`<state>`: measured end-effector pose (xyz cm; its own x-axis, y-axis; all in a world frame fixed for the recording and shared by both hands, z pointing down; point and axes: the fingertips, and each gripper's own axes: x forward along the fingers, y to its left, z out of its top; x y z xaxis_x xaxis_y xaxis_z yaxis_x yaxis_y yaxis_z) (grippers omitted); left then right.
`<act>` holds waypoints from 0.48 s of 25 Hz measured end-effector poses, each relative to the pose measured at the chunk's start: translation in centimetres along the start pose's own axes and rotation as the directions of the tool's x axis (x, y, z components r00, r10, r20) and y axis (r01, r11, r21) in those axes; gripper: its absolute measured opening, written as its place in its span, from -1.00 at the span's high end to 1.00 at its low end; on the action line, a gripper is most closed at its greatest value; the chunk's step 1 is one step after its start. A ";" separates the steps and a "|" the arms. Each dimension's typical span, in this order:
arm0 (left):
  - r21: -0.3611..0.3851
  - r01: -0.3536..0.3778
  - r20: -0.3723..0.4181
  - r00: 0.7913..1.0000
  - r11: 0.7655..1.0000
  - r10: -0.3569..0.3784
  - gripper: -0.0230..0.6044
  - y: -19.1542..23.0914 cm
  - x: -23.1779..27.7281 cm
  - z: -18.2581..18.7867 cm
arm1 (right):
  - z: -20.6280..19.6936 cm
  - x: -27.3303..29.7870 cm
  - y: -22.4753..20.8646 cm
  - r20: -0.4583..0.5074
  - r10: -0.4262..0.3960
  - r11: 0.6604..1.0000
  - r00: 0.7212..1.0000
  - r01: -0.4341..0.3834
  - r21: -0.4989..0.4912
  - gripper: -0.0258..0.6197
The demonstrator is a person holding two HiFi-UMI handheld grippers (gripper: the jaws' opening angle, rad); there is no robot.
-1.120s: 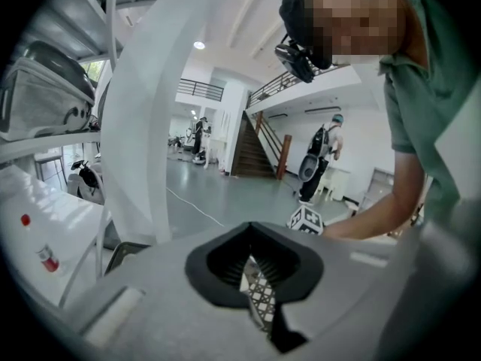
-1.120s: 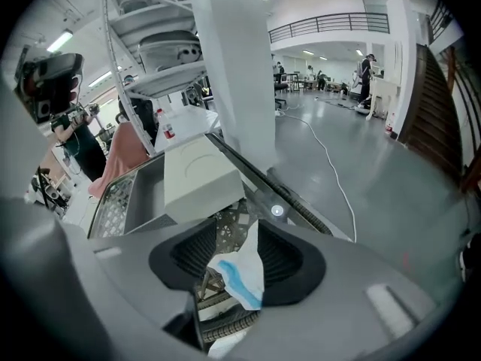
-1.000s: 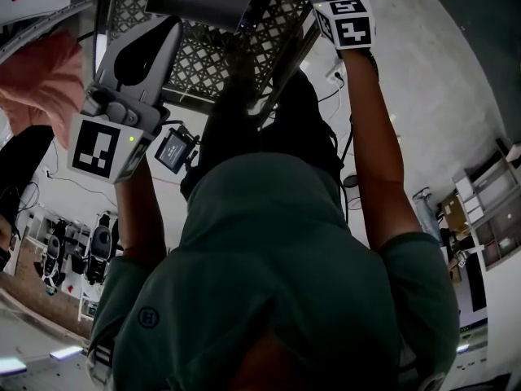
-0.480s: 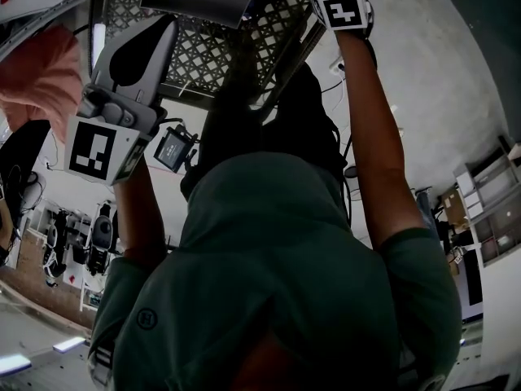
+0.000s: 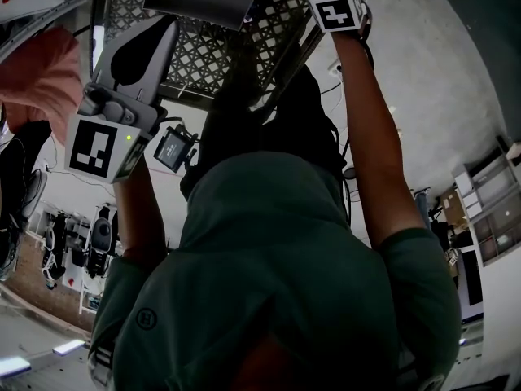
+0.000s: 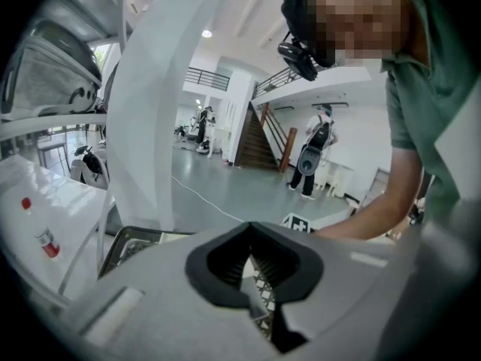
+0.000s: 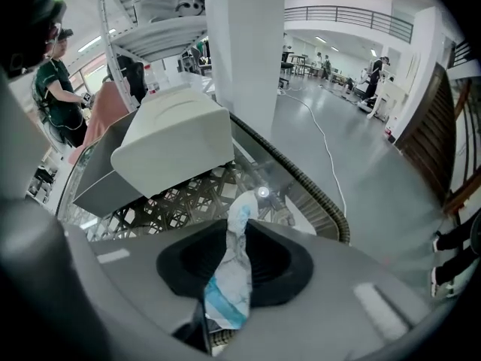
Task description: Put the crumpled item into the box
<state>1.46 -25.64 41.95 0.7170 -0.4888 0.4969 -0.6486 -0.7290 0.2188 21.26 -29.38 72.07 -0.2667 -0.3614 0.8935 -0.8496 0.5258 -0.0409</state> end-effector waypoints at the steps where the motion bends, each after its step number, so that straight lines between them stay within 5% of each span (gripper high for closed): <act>1: 0.003 -0.001 0.002 1.000 1.000 0.001 0.92 0.0 -0.1 0.2 | 0.0 -0.3 0.0 0.000 -0.004 1.000 1.000 0.004 0.005 0.66; 12: 0.027 -0.013 0.033 0.999 1.000 0.012 0.92 -0.5 -1.9 2.2 | 2.0 -4.8 -0.3 0.067 -0.025 0.999 0.997 0.023 0.041 0.70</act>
<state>0.99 -25.37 38.99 0.7173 -0.5131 0.4714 -0.6505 -0.7355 0.1894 21.90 -29.30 66.86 -0.2750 -0.4256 0.8621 -0.8733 0.4857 -0.0388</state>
